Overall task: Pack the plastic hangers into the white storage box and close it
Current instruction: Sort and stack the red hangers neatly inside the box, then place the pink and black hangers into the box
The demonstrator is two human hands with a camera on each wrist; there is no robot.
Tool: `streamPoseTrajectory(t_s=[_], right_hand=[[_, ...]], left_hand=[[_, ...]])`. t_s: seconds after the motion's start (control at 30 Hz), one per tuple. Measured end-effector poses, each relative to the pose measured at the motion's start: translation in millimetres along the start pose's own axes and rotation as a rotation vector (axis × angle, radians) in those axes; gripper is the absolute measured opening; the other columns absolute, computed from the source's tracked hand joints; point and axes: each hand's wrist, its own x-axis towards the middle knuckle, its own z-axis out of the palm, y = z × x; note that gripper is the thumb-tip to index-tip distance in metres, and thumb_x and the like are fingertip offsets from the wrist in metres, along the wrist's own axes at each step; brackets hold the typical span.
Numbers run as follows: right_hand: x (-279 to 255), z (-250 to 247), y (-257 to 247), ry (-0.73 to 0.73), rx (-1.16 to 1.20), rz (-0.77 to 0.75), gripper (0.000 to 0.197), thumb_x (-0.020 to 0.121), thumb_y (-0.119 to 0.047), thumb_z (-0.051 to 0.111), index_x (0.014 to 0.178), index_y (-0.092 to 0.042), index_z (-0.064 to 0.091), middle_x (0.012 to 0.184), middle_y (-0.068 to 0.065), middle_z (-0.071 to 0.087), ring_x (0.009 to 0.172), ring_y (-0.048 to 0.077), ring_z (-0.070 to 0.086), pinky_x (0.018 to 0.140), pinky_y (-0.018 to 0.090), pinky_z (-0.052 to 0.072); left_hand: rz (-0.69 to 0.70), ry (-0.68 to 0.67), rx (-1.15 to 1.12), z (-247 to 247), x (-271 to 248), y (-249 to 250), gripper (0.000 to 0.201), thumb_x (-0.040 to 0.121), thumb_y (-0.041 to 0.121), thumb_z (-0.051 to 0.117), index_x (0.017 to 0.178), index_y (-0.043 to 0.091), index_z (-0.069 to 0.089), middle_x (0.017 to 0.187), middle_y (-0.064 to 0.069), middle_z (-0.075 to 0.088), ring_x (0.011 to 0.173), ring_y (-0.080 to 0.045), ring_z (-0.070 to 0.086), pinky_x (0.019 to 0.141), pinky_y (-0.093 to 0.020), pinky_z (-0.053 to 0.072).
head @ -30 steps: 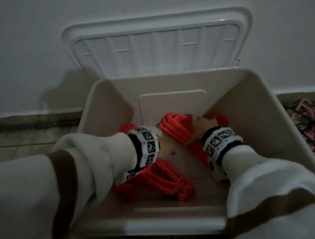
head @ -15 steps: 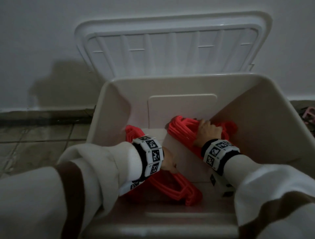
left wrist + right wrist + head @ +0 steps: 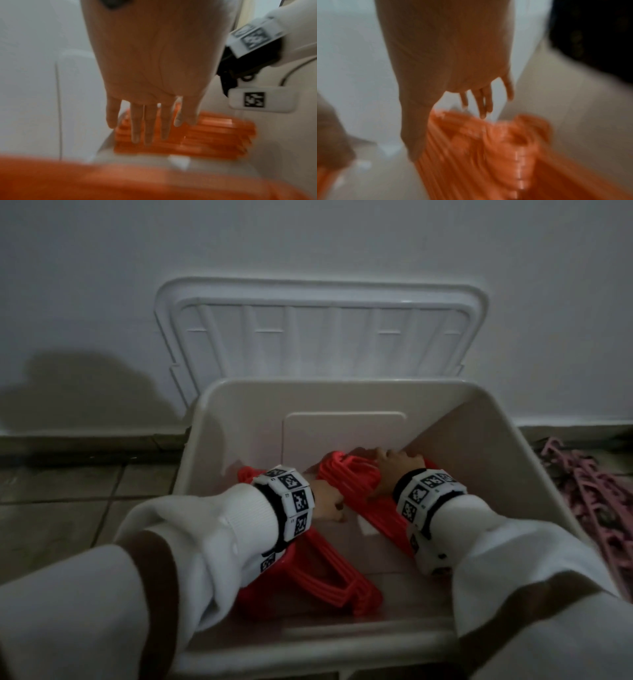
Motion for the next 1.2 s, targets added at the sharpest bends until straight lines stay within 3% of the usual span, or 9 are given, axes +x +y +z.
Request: streamPoseTrajectory(t_s=[0.23,0.37,0.5,0.63,0.7,0.8,0.97,1.1,1.2], right_hand=[[-48.5,-32.5,8.0,0.062,0.031,-0.014,0.058,0.085,-0.039,0.062,0.132,-0.014,0.04,0.132,0.008,0.051,0.119,0.027,0.052,0.096,0.041,0.043],[-88.1,-52.8,25.8,0.116,0.083,0.005,0.056,0.083,-0.042,0.063,0.128,-0.015,0.045,0.128,0.008,0.054,0.118,0.027,0.053,0.096,0.04,0.044],[-133.3,-63.3,56.1,0.228,0.231,0.061,0.058,0.078,-0.051,0.061,0.125,-0.019,0.052,0.127,0.009,0.057,0.117,0.028,0.054,0.1,0.041,0.043],[-169.2,-63.9,94.6,0.234,0.322,0.066,0.049,0.089,-0.031,0.058,0.133,-0.012,0.046,0.137,0.01,0.049,0.126,0.027,0.046,0.1,0.034,0.037],[-176.7,-59.8,115.3,0.214,0.379,0.105,0.052,0.089,-0.031,0.059,0.134,-0.011,0.043,0.138,0.012,0.046,0.126,0.028,0.045,0.1,0.035,0.037],[-180.3,-42.4,154.6,0.274,0.468,0.16,0.05,0.085,-0.032,0.062,0.128,-0.012,0.047,0.131,0.012,0.049,0.119,0.029,0.049,0.099,0.04,0.042],[-189.8,7.0,238.2,0.324,0.593,0.285,0.049,0.086,-0.023,0.061,0.13,-0.009,0.045,0.134,0.014,0.049,0.122,0.028,0.048,0.1,0.036,0.041],[-187.1,66.9,303.5,0.225,0.652,0.457,0.051,0.088,-0.027,0.06,0.132,-0.011,0.041,0.137,0.013,0.046,0.123,0.027,0.047,0.1,0.035,0.041],[-176.1,108.2,338.9,0.101,0.656,0.551,0.058,0.088,-0.029,0.06,0.137,-0.012,0.036,0.139,0.013,0.042,0.125,0.028,0.044,0.102,0.038,0.04]], left_hand=[[0.034,0.123,0.067,-32.8,-24.6,22.3,0.039,0.096,0.027,0.046,0.127,0.002,0.053,0.126,-0.017,0.056,0.113,-0.03,0.053,0.089,-0.032,0.041],[0.073,0.228,0.072,-45.7,-39.8,46.0,0.039,0.094,0.02,0.049,0.131,0.007,0.051,0.131,-0.016,0.053,0.119,-0.03,0.051,0.095,-0.031,0.039],[0.114,0.303,0.051,-57.8,-39.9,79.2,0.033,0.09,0.015,0.051,0.121,0.004,0.056,0.122,-0.016,0.059,0.111,-0.029,0.056,0.091,-0.031,0.043],[0.18,0.409,0.103,-68.0,-31.2,125.2,0.023,0.09,0.013,0.05,0.11,0.004,0.057,0.115,-0.015,0.061,0.108,-0.029,0.056,0.085,-0.029,0.041],[0.193,0.439,0.084,-71.2,-25.2,149.4,0.028,0.091,0.012,0.048,0.118,0.007,0.054,0.121,-0.013,0.058,0.112,-0.028,0.054,0.087,-0.029,0.04],[0.237,0.493,0.038,-78.5,-8.9,184.7,0.036,0.088,0.013,0.048,0.123,0.013,0.053,0.125,-0.01,0.057,0.115,-0.027,0.054,0.095,-0.035,0.044],[0.303,0.487,0.073,-91.3,29.4,254.9,0.03,0.089,0.02,0.048,0.118,0.015,0.054,0.122,-0.009,0.058,0.11,-0.027,0.056,0.089,-0.037,0.047],[0.32,0.396,0.093,-90.1,74.3,314.5,0.03,0.091,0.019,0.046,0.119,0.011,0.053,0.12,-0.012,0.06,0.107,-0.029,0.057,0.088,-0.037,0.048],[0.296,0.296,0.131,-91.3,113.0,354.3,0.029,0.094,0.02,0.045,0.116,0.003,0.054,0.117,-0.014,0.059,0.104,-0.031,0.058,0.08,-0.033,0.045]])
